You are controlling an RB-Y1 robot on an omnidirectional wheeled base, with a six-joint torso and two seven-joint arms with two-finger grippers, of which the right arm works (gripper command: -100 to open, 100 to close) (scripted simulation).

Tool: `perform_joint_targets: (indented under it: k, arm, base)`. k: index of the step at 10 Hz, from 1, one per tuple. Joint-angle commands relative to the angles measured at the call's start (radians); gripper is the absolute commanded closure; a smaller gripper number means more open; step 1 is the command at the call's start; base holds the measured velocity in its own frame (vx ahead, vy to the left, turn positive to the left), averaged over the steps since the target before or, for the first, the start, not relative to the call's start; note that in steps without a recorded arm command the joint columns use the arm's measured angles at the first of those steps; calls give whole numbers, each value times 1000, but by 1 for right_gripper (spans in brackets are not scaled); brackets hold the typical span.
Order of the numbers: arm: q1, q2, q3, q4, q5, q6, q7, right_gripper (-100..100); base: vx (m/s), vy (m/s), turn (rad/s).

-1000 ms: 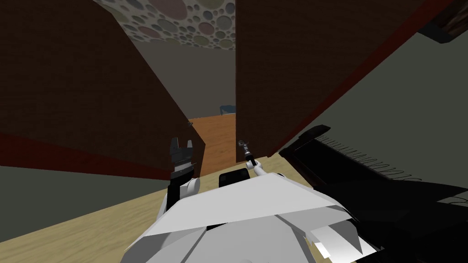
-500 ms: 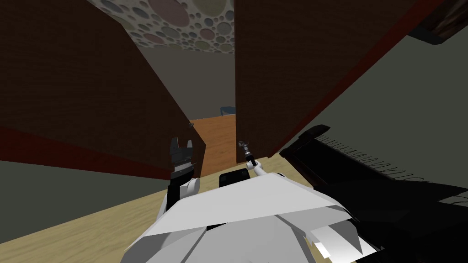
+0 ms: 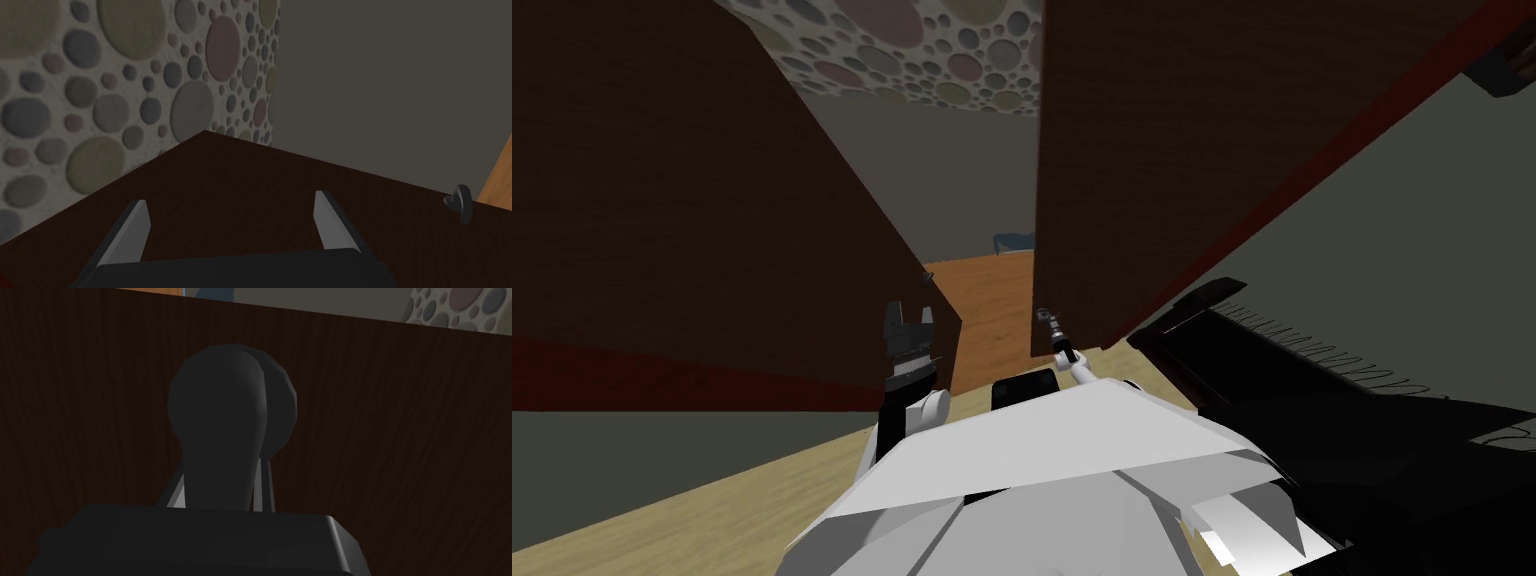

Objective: Push the door open

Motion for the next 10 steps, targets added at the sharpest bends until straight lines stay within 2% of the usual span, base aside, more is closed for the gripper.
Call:
perform_joint_targets:
  k: [1,3,5,6,9,10]
  arm:
    - [-3,-27,-25,-3,-13,-6,4,100]
    - [-4,-33,-35,-7,-19,-5,8,100]
    - [-4,-33,-35,-2,-19,-5,8,100]
    - [-4,-44,-58,-2,-32,-5,15,100]
    - [-4,-44,-58,-2,-32,-5,15,100]
    - [-5,-53,-81,-2,-46,-4,22,100]
  base:
    - [193,64,-69]
    - [165,74,-61]
    - [28,3,19]
    - [137,27,-63]
    - [74,35,-28]
    - [98,58,-90]
